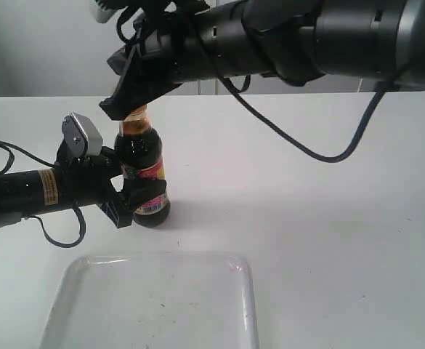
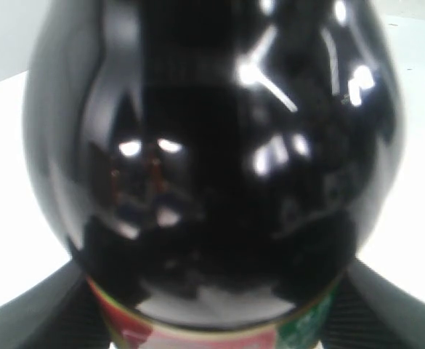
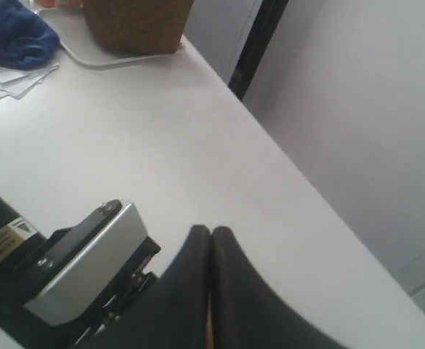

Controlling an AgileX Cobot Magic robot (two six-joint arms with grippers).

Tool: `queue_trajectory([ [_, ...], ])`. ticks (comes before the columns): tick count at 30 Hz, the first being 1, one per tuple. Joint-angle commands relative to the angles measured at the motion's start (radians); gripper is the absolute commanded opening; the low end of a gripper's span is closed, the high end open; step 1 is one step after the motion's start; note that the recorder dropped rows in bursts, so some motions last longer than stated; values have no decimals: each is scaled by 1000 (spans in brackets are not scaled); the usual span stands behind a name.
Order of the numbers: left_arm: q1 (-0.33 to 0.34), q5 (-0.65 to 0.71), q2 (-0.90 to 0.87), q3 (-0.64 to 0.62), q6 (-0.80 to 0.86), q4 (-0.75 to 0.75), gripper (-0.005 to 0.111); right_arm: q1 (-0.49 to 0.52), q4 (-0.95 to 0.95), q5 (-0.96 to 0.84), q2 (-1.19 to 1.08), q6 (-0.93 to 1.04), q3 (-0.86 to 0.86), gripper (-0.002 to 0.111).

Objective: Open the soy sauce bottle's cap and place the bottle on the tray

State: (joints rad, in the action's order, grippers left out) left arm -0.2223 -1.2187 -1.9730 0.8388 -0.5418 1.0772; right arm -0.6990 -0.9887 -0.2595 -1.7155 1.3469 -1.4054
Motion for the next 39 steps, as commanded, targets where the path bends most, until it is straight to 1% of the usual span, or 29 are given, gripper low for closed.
queue_trajectory([
  [1,-3,-2,7,-2,-3,-4,0,62,-2,-225,11,-82,-39,0],
  [3,-3,-2,7,-2,-3,-4,0,82,9,-304,11,-127,-63,0],
  [11,-3,-2,7,-2,-3,-4,0,92,208,-401,13,-252,-82,0],
  [14,-3,-2,7,-2,-3,-4,0,92,215,-451,13,-252,-82,0],
  [23,-3,-2,7,-2,-3,-4,0,92,215,-496,-4,-254,-82,0],
  [26,-3,-2,7,-2,-3,-4,0,92,215,-486,-23,-254,-82,0],
  [39,-3,-2,7,-2,-3,-4,0,92,217,-238,-43,-254,-82,0],
])
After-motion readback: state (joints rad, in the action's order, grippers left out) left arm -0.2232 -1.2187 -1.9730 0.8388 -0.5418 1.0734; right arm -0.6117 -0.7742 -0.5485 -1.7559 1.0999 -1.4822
